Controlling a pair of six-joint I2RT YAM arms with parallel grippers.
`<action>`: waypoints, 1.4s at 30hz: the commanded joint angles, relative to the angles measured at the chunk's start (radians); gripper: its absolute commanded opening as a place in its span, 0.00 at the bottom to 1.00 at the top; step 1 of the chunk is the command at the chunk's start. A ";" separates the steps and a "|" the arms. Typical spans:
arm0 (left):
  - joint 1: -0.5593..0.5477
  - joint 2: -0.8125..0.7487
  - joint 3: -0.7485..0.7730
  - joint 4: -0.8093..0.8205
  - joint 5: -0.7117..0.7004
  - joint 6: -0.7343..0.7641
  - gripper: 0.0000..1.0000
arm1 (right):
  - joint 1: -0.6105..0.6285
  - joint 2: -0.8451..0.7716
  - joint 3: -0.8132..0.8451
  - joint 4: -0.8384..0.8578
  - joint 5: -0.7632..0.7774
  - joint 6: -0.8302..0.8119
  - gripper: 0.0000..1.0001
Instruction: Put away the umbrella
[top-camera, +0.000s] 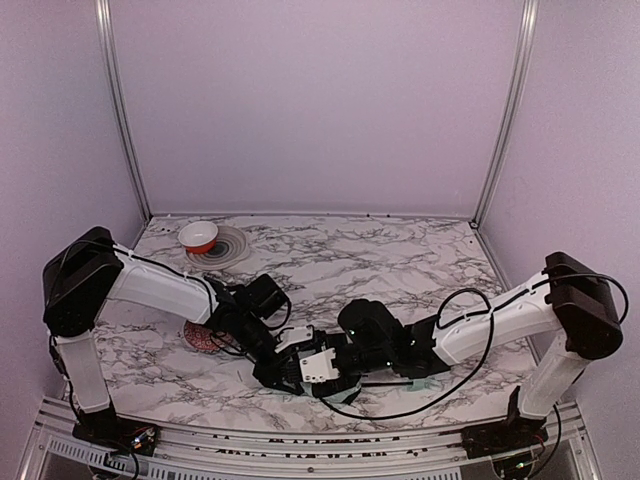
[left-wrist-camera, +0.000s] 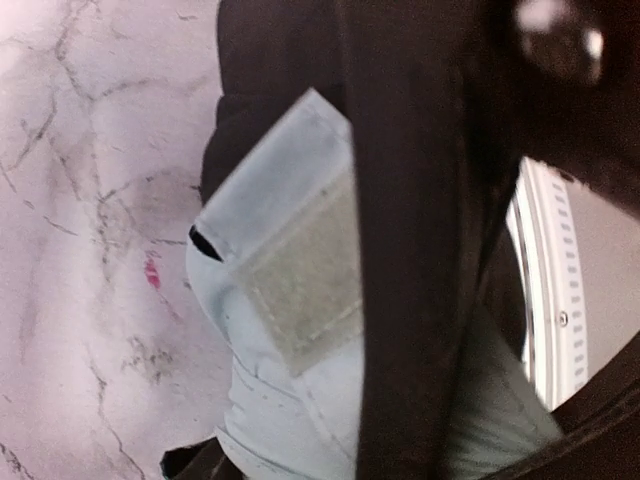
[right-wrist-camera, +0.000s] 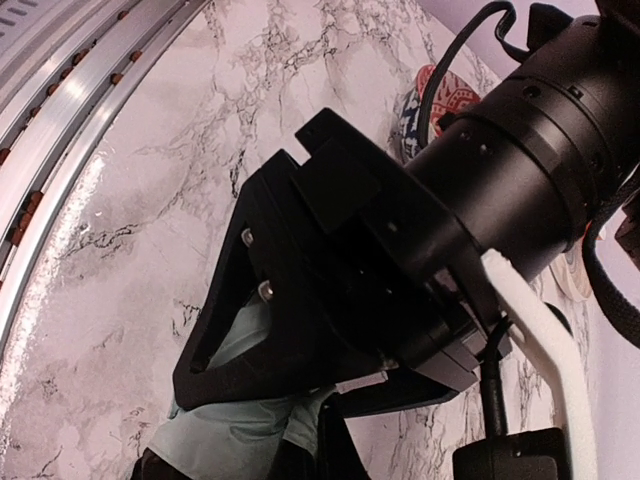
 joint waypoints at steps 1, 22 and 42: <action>0.033 0.002 -0.064 0.232 -0.255 -0.058 0.57 | 0.055 -0.001 0.022 0.055 -0.142 -0.018 0.00; 0.000 -0.098 -0.268 0.744 -0.070 -0.142 0.73 | 0.013 0.008 0.012 0.073 -0.133 0.012 0.00; -0.008 -0.131 -0.359 0.816 -0.367 -0.151 0.00 | 0.002 -0.121 -0.051 0.013 -0.082 0.005 0.21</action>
